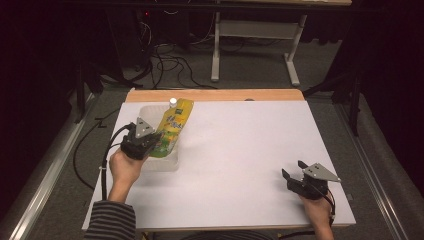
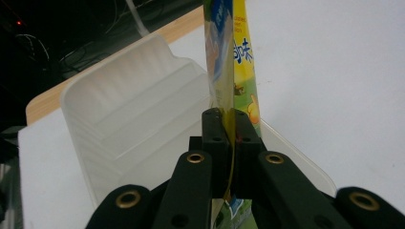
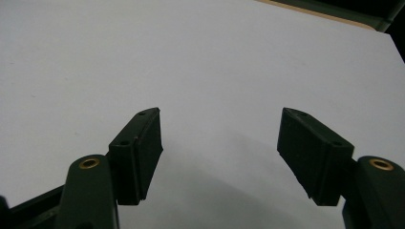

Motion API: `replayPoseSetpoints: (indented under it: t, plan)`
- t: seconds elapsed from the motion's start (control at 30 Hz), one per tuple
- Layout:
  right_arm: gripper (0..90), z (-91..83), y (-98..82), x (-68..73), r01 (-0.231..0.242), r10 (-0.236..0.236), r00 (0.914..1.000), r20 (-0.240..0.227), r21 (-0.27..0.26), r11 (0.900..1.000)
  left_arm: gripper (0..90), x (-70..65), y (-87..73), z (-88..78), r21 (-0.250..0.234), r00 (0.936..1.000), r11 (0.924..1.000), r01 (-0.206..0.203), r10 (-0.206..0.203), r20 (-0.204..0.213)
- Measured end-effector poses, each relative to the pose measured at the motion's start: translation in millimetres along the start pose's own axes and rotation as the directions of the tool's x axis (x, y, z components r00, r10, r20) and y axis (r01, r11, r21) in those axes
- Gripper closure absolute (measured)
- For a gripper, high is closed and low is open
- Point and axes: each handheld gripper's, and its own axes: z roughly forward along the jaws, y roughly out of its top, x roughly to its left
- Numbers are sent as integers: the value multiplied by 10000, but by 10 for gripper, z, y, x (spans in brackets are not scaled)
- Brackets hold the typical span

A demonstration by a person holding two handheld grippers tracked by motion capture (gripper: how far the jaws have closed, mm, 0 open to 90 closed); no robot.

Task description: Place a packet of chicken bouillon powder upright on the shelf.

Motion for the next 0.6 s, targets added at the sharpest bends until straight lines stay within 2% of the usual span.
replayPoseSetpoints:
  t: [0.1,0.2,0.23,0.27,0.3,0.37,0.4,0.47,0.53,0.57,0.6]
  plan:
    - [326,-1,-1,-7,26,-26,10000,-38,-44,10000,874,37,-64,-38,-1,9995,9995,306,-306,90]
    - [326,-1,0,-3,20,-20,10000,-42,-23,10000,871,64,-77,-87,660,9997,9977,130,-143,185]
    - [326,-2,-1,-2,24,-24,10000,-41,-29,10000,869,82,-83,-103,885,9993,9960,149,-180,338]
    - [326,-2,-2,-2,20,-20,10000,-34,-49,10000,867,82,-83,-103,885,9993,9960,149,-180,338]
    - [326,-2,-2,-4,5,-6,10000,-40,-49,10000,865,117,-97,-131,1306,9978,9912,200,-281,599]
    - [326,-3,-2,-3,-23,23,10000,-38,-46,10000,854,142,-100,-146,1507,9935,9880,351,-508,1015]
    - [326,-3,-2,-2,-11,11,10000,-25,-52,10000,848,144,-93,-145,1629,9929,9860,357,-536,1066]
    - [326,-2,-1,-2,14,-14,10000,-27,-44,10000,833,148,-84,-137,1789,9932,9832,348,-540,1035]
    - [325,-1,-1,0,54,-54,10000,-29,-42,10000,815,176,-84,-71,2352,9945,9707,499,-699,777]
    - [325,-1,-1,0,54,-54,10000,-29,-42,10000,815,176,-84,-71,2352,9945,9707,499,-699,777]
    - [325,-3,-2,1,17,-17,10000,-40,-50,10000,815,187,-92,-46,2522,9942,9663,515,-734,782]
